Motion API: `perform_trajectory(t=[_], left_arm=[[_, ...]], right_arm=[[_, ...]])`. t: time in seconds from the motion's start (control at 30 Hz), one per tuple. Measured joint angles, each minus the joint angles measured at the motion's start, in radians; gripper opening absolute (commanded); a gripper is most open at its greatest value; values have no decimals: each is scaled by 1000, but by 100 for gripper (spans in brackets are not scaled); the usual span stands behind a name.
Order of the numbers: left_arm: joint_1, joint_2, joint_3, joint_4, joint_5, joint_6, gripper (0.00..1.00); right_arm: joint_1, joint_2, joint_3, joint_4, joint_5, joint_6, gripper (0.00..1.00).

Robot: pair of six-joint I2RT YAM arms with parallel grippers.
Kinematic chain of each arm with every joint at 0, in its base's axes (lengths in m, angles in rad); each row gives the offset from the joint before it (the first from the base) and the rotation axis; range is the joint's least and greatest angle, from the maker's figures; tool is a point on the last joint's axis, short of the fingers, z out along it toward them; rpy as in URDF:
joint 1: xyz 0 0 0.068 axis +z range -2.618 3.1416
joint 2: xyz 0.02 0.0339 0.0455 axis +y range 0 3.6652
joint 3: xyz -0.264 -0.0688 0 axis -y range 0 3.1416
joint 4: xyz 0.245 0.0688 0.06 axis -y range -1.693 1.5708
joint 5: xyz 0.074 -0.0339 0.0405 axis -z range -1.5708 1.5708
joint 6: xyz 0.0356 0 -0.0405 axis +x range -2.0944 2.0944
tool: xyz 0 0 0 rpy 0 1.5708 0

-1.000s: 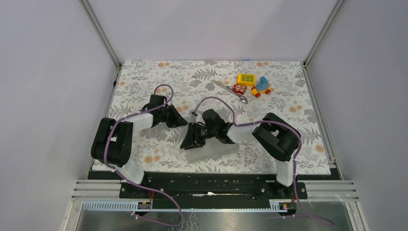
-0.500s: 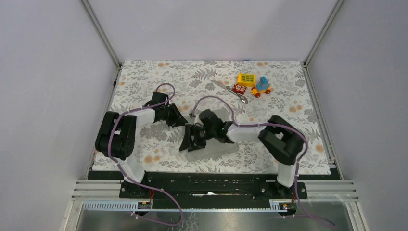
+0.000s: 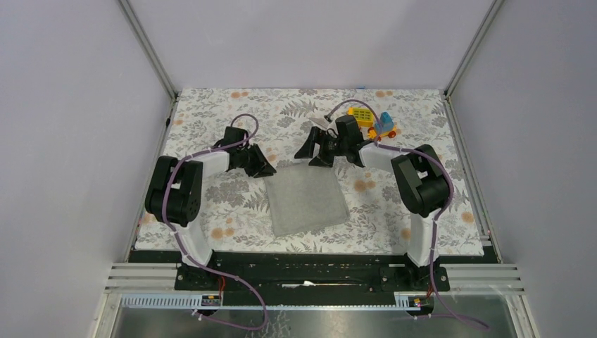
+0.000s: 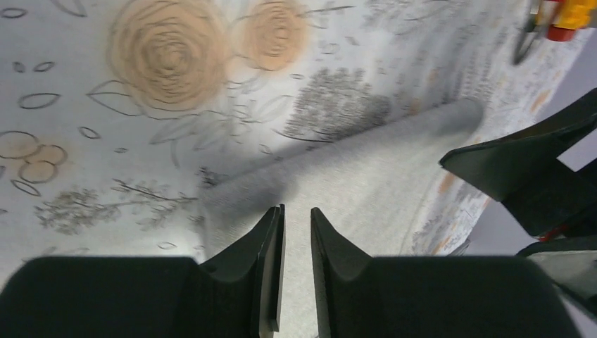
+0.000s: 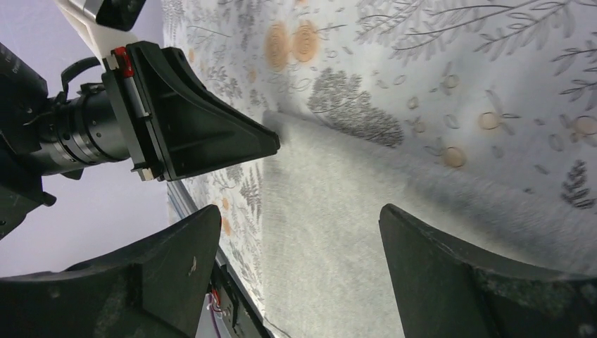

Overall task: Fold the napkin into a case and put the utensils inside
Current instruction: Smooth out the square-folded napkin at the center of the board.

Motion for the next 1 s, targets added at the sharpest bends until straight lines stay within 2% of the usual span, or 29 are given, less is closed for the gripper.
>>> perform_trajectory(t=[0.2,0.53,0.77,0.9,1.0], left_arm=[[18,68,2,0,-15,-12,19],[32,82,2,27,-12,-30,19],[32,82,38,-6,-8,-6,37],[32,36,63,-71,2,26,50],[31,-48,64,-111,21,50,55]], right_arm=[[-58,96,16,12,-54,6,89],[-189,123,-32,92,-133,-2,88],[-207,69,-34,-9,-110,-91,90],[-217,-43,-70,-143,-32,-161,90],[-222,-139,-121,-209,-2,-202,88]])
